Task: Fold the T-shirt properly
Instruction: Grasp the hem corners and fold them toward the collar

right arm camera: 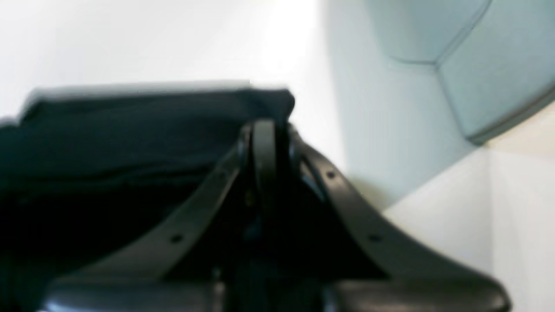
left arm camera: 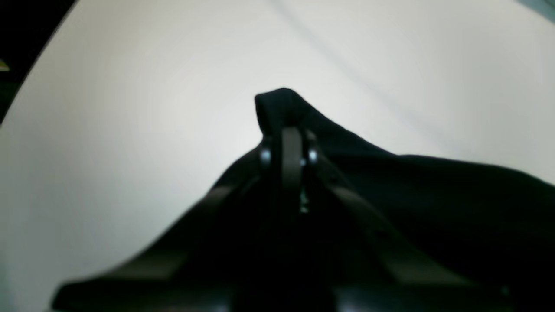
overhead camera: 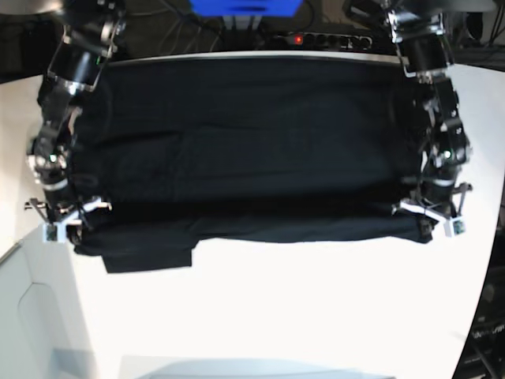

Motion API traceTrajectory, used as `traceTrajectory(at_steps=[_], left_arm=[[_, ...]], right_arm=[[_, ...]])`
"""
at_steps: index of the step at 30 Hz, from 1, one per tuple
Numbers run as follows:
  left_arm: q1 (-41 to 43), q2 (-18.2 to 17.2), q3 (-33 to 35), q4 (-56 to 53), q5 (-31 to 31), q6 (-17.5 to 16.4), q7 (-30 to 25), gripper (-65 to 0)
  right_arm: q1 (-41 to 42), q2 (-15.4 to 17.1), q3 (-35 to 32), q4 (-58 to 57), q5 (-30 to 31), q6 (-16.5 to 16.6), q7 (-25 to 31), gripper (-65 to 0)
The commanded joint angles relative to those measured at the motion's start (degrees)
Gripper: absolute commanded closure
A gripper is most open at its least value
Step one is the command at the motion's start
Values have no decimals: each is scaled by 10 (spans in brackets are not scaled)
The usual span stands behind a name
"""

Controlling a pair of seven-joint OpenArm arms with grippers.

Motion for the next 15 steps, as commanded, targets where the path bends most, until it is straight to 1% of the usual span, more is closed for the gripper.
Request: traceTrajectory(at_steps=[1,5,8,12,15], left_arm=[[3,-9,-7,17,1,2,-11,0],[50,6,-21,35,1,2,-14,0],[85,24,-33,34,1,1,-16,0],[101,41,-38,20,1,1,-17,0],[101,42,-37,16,1,1,-16,-2]], right_arm=[[-1,9,1,26,7,0,15,0],[-51,9,1,57,7,0,16,0],[-87,11,1,63,7,0,20,0],[-109,9,0,61,7,0,20,0],[-114,4,-1,61,7,0,15,0]])
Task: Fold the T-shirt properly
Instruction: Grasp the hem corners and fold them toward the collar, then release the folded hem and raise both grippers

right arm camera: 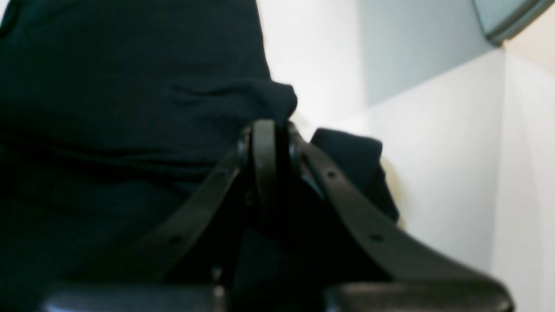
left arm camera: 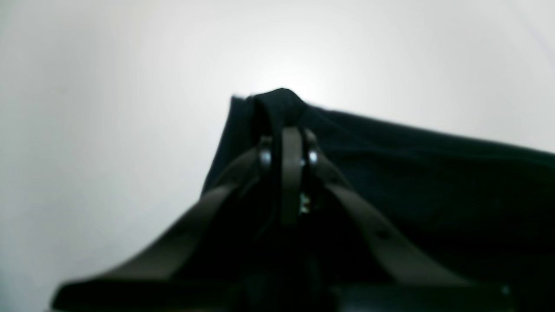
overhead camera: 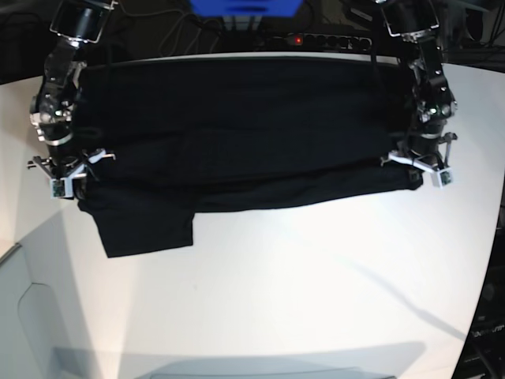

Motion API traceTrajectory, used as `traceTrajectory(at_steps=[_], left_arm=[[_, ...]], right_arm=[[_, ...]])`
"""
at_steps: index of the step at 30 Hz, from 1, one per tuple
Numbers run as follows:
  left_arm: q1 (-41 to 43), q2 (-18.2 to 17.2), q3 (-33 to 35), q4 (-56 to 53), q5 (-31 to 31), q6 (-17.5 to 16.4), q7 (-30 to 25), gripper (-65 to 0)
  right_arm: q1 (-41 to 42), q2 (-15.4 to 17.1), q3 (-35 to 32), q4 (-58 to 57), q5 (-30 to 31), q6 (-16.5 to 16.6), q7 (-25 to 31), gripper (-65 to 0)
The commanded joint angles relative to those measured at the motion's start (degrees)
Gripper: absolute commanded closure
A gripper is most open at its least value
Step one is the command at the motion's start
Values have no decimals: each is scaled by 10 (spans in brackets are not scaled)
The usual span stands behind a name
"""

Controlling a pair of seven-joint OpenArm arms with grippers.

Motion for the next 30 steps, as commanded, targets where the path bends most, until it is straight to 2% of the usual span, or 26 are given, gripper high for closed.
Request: traceTrajectory(at_steps=[1,2,5,7,10,13,17,25,30], left_arm=[[-6,-8,-2,10,-2,1,-10,-8],[-6,-8,-2,13,-2,1,-9,-27],[-5,-8,-4,25,-2,1,-9,-154],[8,-8,-5,33,-2,2,-9,-254],[26,-8,-8,65,-2,2,-14,-339],[28,-4,-39,75,-2,2,-11,-348],[9,1,-59,58,-2,2,-10,-348],[-21,1,-55,30,2,2,-9,-348],[-38,-12,-16,3,3,2,-9,-347]], right_arm=[[6,2,1,11,10,-2,11,0],[6,1,1,12,10,-2,11,0],[6,2,0,12,10,-2,5,-15],[9,2,0,14,10,-2,-15,-73],[9,2,4,25,10,-2,-26,-169],[8,-2,4,51,10,-2,-29,-217],[6,-3,1,72,10,-2,-29,-219],[8,-10,0,71,10,-2,-29,-219],[9,-10,0,71,10,-2,-29,-219]])
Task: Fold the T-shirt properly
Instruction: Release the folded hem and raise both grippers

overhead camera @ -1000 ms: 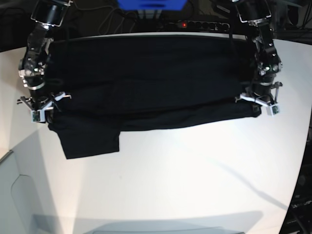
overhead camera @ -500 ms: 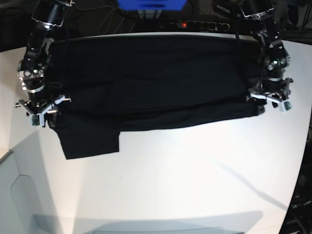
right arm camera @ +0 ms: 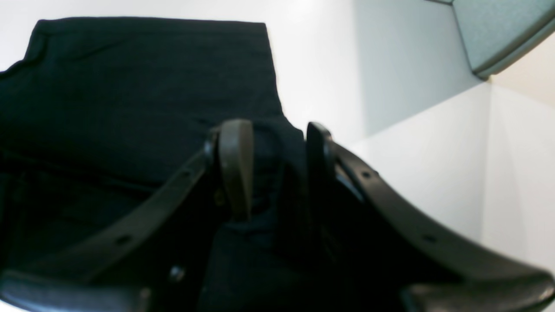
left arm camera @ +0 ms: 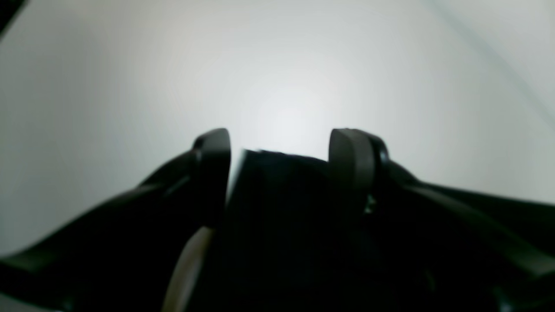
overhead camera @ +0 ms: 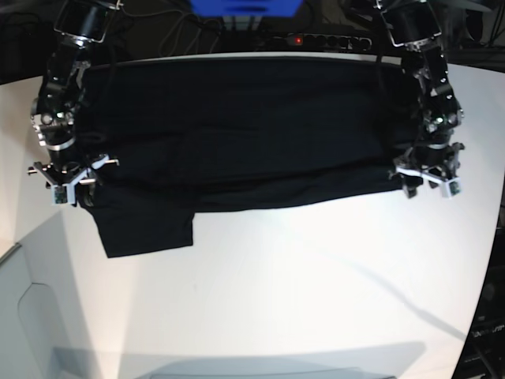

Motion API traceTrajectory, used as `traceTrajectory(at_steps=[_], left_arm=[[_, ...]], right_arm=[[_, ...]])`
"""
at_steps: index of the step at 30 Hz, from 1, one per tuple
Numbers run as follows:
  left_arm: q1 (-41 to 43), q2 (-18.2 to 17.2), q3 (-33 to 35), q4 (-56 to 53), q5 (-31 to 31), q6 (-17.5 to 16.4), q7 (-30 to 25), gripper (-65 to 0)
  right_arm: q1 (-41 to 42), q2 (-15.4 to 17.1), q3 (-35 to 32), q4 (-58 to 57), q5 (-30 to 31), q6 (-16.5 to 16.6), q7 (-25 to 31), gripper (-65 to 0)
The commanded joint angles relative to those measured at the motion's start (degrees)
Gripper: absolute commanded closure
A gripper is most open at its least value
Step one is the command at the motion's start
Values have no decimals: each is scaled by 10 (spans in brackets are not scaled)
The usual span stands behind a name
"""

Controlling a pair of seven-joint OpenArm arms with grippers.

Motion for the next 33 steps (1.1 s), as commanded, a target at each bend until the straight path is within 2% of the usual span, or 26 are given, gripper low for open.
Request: traceTrajectory(at_steps=[1,9,11,18,24,28,30,33], left_arm=[[-11,-14,1,4,0,2,-13,-347],[-12,-14,7,-3,0,2,-13,-339],[-13,-15,8,-7,0,2,-13,-286],[-13,-15,5,-2,0,4,-13,-6],[-8,-16,4,3,-1,3,-13,0],[-4,-16,3,28,0,3,-13,-1],[3,-16,3,43,0,3,-13,-1],[5,-16,3,53,0,4,-13,-1]], right_arm=[[7,7,2,10,6,-2,15,-219],[8,9,2,10,6,-2,15,-219],[8,8,2,10,6,-2,15,-219],[18,7,3,10,6,-2,15,-218],[54,7,5,10,5,-3,15,-223],[90,7,4,-2,4,-3,15,-288],[122,7,1,-41,4,-3,14,-325],[184,10,1,-138,4,-3,14,-340]])
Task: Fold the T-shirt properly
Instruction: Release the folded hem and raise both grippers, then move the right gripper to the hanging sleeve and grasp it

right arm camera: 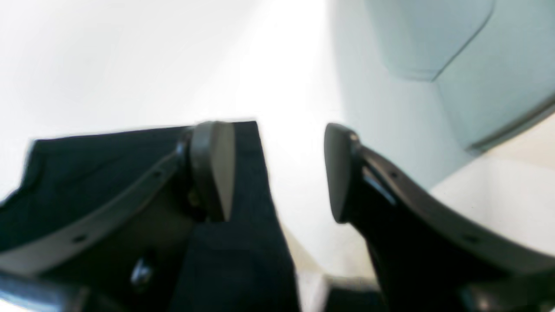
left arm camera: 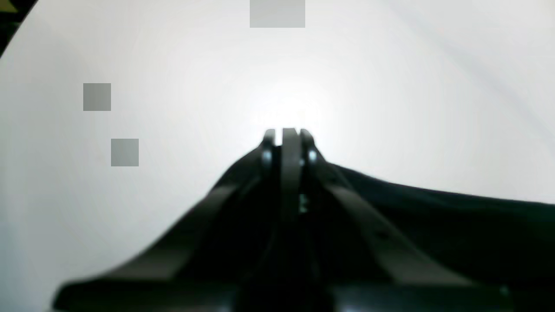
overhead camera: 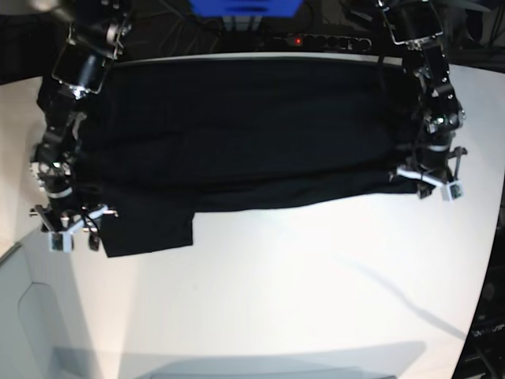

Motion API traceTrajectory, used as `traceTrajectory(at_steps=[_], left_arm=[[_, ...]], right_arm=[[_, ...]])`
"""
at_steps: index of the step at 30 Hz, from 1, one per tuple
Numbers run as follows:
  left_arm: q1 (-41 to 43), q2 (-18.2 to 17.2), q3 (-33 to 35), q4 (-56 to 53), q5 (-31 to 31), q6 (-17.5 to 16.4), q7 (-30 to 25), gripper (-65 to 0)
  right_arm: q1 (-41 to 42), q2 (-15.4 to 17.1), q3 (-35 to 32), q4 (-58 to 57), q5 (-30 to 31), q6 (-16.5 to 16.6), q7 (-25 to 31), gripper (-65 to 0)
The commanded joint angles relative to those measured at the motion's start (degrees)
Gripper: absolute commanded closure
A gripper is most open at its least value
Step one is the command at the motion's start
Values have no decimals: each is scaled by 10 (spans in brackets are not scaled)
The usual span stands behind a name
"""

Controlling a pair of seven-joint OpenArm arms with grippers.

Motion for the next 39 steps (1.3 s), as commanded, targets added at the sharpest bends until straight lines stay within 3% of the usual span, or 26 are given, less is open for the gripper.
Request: traceTrajectory(at_steps=[1,9,16,21,32,39], left_arm=[[-6,-8,-3,12,-3,1,-11,-1],[-6,-6,-3,8,-3,1,-11,-1],[-8,-7,-3,5,-3,2,-11,-1],[-11,-8,-3,5,-3,1,-11,-1],[-12,-8,-3,4,-3,1,-11,-1],[-12,-8,-3,4,-2,0,-11,-1]], right_arm=[[33,9,1,-23,4,0,14,-340],[194,49,1,-315,4,0,21,-340],[229,52,-8,-401,3,0,62,-340],[215,51,-83,-403,3,-2,68,-340],[188,53,-88,-393,4,-3,69,-342],[123,57,-89,-219,4,-3,51,-344]])
